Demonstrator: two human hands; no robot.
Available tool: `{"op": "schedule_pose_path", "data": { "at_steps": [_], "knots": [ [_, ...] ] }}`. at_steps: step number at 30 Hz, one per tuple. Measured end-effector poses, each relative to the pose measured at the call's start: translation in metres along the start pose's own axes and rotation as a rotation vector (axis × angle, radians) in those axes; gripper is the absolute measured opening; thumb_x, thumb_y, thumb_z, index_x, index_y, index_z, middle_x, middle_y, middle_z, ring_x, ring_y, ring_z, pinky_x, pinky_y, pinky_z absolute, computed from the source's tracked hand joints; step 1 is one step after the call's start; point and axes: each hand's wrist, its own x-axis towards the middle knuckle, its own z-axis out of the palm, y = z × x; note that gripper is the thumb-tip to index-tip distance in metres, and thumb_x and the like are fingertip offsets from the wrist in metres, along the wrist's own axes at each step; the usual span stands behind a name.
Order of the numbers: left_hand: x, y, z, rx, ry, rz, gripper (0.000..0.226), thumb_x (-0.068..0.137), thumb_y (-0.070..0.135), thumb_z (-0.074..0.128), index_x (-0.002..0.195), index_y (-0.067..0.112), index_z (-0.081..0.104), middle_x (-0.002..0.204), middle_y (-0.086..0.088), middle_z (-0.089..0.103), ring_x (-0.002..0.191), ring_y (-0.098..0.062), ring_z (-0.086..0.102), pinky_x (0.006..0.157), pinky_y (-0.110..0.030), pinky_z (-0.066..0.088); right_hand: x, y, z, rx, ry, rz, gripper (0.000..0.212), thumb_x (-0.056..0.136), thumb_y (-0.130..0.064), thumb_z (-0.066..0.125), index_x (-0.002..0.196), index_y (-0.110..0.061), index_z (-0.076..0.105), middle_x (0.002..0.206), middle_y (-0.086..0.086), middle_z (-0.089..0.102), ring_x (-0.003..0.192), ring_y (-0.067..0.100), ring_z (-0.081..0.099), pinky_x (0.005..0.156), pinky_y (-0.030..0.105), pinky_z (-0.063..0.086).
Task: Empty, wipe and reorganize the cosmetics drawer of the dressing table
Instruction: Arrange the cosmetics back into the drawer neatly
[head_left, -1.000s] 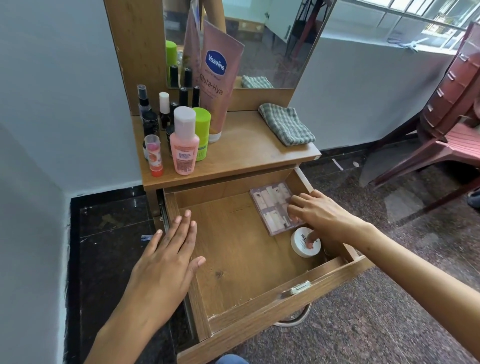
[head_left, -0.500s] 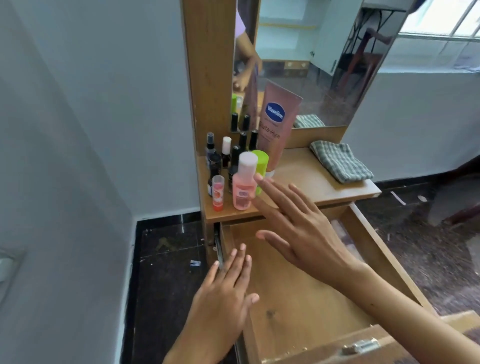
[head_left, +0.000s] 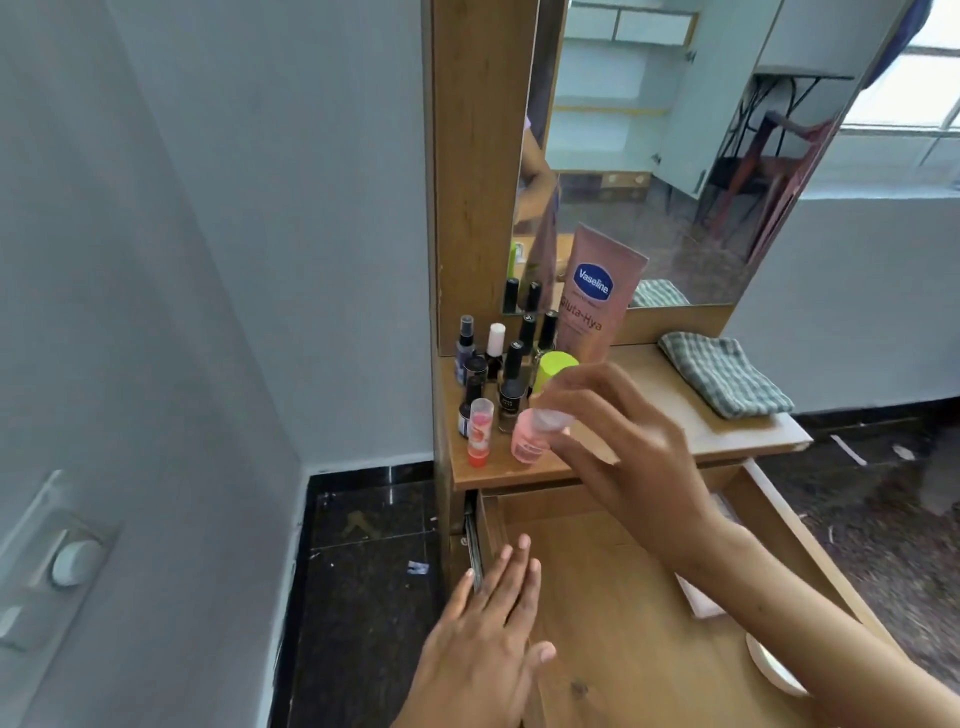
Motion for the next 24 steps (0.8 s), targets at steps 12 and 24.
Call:
{"op": "schedule_pose_path", "data": {
  "at_steps": [12,24],
  "knots": [
    [-0.013,-0.004,-0.011,0.0,0.015,0.033,0.069,0.089,0.056,-0.001,0.145,0.016,0.003,0.153,0.003,-0.014,0.141,-0.008,-0.004,0.116,-0.03,0.015,-0.069,0.012,-0.015,0.15,-0.154,0.246,0.018,0.079,-0.021,0.074,0.097,-0.018,0.068,0.102,-0.008,0.06,0.08,0.01,0.062,0.064,0.034,0.052],
    [-0.015,0.006,-0.027,-0.054,-0.067,0.013,0.065,0.091,0.055,0.018,0.132,0.025,-0.022,0.144,0.009,-0.031,0.136,-0.004,-0.023,0.108,-0.023,-0.016,-0.138,0.061,-0.033,-0.16,-0.366,0.109,0.026,0.086,-0.007,0.066,0.102,-0.02,0.05,0.096,0.003,0.055,0.073,0.018,0.057,0.057,0.028,0.05]
  ]
}}
